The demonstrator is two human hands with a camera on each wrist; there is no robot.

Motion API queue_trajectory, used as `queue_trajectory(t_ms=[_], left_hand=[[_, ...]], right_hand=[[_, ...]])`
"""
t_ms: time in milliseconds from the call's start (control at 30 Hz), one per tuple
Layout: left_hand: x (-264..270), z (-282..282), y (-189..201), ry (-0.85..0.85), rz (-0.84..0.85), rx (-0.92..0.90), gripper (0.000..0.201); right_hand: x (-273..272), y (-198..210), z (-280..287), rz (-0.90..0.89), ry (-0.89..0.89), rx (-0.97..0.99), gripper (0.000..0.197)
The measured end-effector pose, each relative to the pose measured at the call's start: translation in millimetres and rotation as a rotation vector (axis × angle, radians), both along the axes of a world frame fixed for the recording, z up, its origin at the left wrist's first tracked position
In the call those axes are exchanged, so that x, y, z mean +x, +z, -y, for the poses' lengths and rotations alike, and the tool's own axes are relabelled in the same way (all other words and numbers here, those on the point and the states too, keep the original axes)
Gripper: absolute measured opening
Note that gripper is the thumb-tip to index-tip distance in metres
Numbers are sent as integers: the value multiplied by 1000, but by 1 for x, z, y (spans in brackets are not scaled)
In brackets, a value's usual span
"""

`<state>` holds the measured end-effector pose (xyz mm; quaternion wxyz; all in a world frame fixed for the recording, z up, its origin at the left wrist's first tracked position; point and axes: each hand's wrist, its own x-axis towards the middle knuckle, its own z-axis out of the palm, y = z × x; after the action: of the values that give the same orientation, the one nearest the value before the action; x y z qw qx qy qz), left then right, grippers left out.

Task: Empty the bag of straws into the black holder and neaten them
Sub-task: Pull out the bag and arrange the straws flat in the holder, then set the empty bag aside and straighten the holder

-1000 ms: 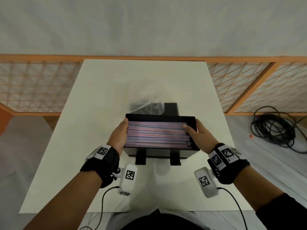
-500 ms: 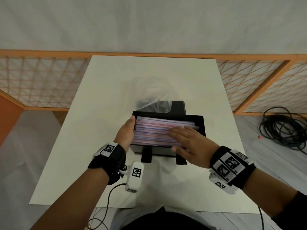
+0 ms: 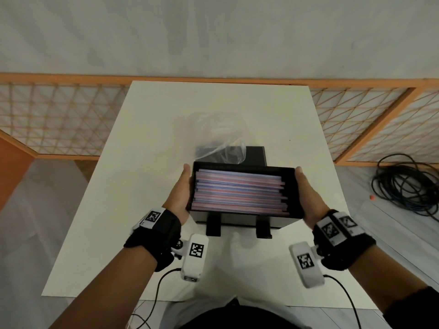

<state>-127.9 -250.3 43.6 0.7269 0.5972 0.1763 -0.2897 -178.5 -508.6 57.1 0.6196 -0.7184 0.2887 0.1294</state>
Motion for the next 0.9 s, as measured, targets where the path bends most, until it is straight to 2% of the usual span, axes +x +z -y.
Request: queue_trajectory(t_ms=[33, 100, 233, 300, 367, 400, 467, 500, 567, 667, 700, 767, 833, 900], left_hand=[[1, 0, 1, -18, -13, -27, 73], [5, -10, 6, 31, -45, -138, 83], [5, -45, 4, 214, -84, -334, 92], [5, -52, 3, 207, -60, -410, 93], [5, -46, 6, 130, -42, -452, 94], [5, -42, 7, 82, -35, -435, 93], [7, -35, 7, -7, -21, -351, 88], [10, -32, 7, -70, -15, -296, 85], [21, -32, 4, -253, -5, -100, 82], [50, -35, 8, -490, 119, 391, 74], [62, -36, 9, -516, 229, 552, 62], [88, -40, 7, -544, 582, 896, 31], [111, -42, 1, -599, 901, 1153, 27], [127, -41, -7, -737, 1012, 1262, 28]], right_hand=[[2, 3, 0, -37, -93, 161, 69], [10, 13, -11, 15, -116, 252, 75], [14, 39, -59, 226, 95, 29, 92], [22, 47, -57, 212, 130, 57, 94], [25, 47, -42, 98, 57, 176, 74], [24, 40, -34, 67, 44, 145, 61], [17, 26, -25, 115, 54, -56, 39], [13, 19, -23, 144, 64, -115, 38], [5, 13, -16, 130, 48, -96, 51], [4, 9, -2, 68, -77, 32, 59], [5, 7, 0, 58, -88, 53, 60], [5, 0, 4, 55, -88, 72, 60], [5, -1, 4, 53, -94, 77, 58], [7, -1, 4, 49, -98, 67, 56]])
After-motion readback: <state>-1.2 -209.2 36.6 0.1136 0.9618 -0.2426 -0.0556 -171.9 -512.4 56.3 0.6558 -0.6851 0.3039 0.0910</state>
